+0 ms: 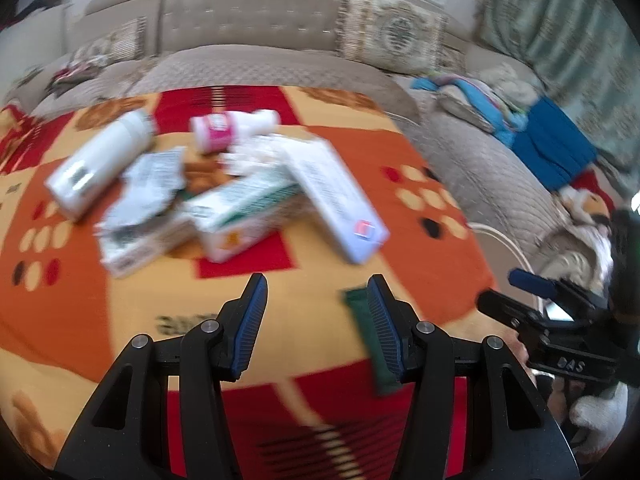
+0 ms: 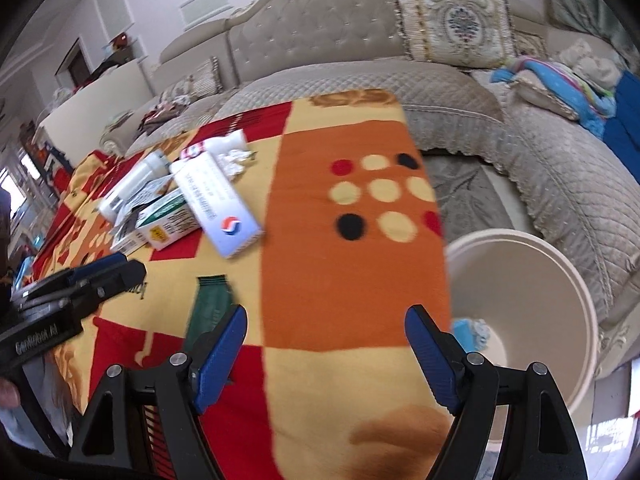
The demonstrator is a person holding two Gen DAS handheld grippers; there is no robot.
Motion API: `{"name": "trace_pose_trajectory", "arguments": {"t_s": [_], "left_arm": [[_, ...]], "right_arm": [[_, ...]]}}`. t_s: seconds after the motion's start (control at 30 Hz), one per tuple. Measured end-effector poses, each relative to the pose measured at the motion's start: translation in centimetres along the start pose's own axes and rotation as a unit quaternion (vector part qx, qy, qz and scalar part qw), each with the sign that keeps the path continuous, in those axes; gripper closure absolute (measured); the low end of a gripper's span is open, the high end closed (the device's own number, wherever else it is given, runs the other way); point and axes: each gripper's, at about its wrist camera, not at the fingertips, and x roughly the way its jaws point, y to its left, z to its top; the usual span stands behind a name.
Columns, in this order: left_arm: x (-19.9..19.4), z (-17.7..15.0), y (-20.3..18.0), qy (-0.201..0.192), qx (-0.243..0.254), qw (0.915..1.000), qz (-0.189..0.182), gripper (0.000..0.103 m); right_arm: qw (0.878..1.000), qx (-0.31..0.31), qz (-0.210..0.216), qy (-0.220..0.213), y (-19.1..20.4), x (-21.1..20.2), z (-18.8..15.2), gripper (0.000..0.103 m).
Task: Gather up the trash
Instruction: 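Grasp the white paper sachet with the left tool while the right tool grasps the white medicine box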
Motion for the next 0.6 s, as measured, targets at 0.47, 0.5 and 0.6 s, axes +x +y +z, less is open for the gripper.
{"name": "trace_pose_trajectory", "arguments": {"t_s": [0.47, 0.5, 0.6], "left_arm": [[1.4, 5.2, 11.9, 0.009, -0.111, 0.9929, 0.043, 0.036], [1.7, 5.5, 12.4, 0.01, -0.12, 0.9917, 0.045, 0.036], [2.8, 6.5, 13.6, 0.013, -0.143, 0.9888, 0.041, 0.036]], "right_arm": [[0.995, -0.085, 0.052, 0.012, 6.5, 5.4, 5.3, 0.019], [0.994, -0.093, 0.056, 0.017, 7.0, 6.1, 5.7, 0.019], [0.992, -0.108, 0.063, 0.025, 7.8, 7.6, 6.6, 0.019]]}}
